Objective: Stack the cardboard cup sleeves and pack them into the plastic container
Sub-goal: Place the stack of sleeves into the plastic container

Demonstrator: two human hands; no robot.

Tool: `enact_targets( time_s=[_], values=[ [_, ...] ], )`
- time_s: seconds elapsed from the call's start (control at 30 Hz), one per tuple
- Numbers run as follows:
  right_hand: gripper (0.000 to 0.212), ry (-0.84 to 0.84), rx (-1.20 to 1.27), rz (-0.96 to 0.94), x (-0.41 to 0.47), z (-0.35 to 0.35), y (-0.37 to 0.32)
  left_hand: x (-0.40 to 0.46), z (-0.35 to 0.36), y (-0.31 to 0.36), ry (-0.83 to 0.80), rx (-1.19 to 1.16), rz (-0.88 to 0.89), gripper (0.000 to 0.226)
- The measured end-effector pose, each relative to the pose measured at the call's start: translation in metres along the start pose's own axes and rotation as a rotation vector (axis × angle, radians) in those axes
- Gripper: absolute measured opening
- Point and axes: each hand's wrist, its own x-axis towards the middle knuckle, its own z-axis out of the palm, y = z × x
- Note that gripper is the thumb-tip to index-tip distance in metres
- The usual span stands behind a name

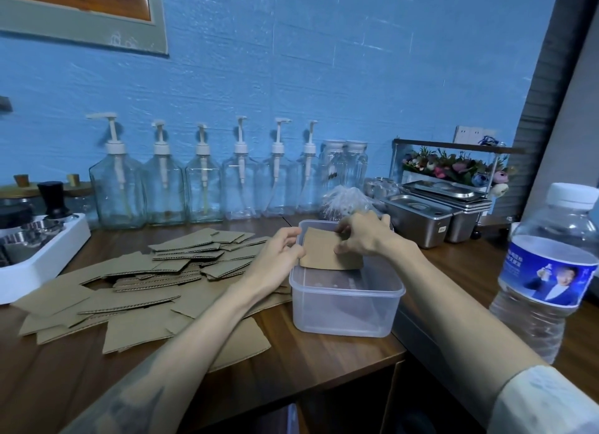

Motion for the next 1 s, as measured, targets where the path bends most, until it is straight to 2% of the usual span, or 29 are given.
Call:
enact_targets(
  time_s=[0.3, 0.43, 0.6, 0.73, 0.83, 1.0],
  values=[
    [0.043, 0.013, -0.073, -0.006, -0.0028, -0.0001, -0.0007, -0.0023, -0.0004, 0.0007, 0.010, 0.006, 0.021, 0.056],
    [0.045, 0.008, -0.112, -0.003, -0.0036, -0.0017, -0.0028, -0.0041, -0.0006, 0.0016, 0.007, -0.006, 0.004, 0.065],
    [0.047, 0.012, -0.129, -0.003, -0.0043, -0.0026, -0.0044, -0.0042, -0.0011, -0.0006, 0.006, 0.001, 0.015, 0.055],
    [0.046, 0.017, -0.172, -0.021, -0.0049, -0.0030, -0.0048, -0.0055, -0.0004, 0.0014, 0.010, -0.001, 0.001, 0.066],
    [0.045, 0.023, -0.194, -0.030, -0.0053, -0.0029, -0.0055, -0.0066, -0.0013, 0.0020, 0.004, 0.002, 0.004, 0.067],
    [0.044, 0.022, -0.156, -0.014, -0.0087, -0.0052, -0.0059, -0.0045, -0.0053, -0.0009, 0.032, 0.049, 0.041, 0.049]
  ],
)
